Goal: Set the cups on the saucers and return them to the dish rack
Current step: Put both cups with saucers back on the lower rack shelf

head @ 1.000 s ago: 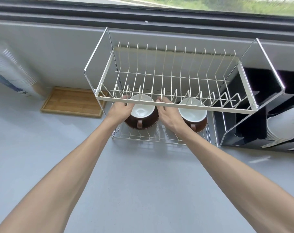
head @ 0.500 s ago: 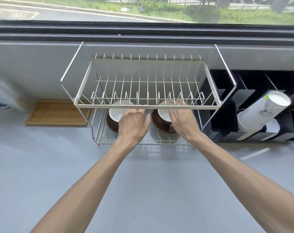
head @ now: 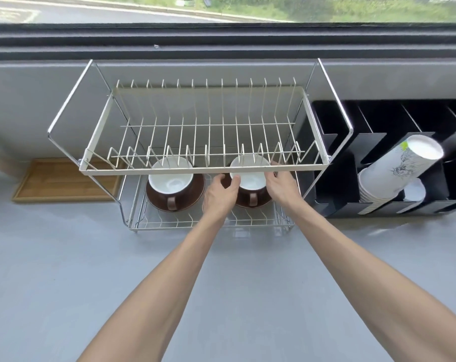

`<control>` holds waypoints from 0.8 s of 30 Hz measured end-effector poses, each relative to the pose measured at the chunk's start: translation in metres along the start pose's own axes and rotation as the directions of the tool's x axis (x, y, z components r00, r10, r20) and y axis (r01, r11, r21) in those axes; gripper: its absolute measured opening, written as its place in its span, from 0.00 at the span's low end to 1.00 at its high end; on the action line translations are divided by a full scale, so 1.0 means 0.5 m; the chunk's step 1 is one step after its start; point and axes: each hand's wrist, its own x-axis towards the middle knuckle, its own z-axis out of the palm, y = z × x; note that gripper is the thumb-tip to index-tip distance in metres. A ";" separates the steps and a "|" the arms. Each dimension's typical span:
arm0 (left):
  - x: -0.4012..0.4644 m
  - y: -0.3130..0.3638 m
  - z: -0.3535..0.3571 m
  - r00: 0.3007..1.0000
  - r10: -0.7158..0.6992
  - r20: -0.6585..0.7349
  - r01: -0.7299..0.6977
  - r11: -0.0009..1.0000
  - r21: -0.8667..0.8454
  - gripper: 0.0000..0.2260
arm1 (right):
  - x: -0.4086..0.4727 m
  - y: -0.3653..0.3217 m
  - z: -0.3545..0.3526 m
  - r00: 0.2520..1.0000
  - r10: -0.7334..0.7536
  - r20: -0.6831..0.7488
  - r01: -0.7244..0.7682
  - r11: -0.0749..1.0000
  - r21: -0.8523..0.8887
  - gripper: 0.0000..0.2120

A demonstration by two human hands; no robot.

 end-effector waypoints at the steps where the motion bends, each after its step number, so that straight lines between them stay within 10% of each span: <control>1: 0.003 -0.002 0.002 1.000 -0.011 0.002 0.011 1.000 -0.013 0.29 | 0.003 0.004 0.002 1.000 -0.002 -0.004 0.002 1.000 0.001 0.22; 24: 0.001 -0.032 -0.006 1.000 0.025 -0.019 -0.028 0.989 -0.146 0.24 | -0.021 0.001 0.014 0.992 0.120 -0.040 -0.119 0.993 0.027 0.18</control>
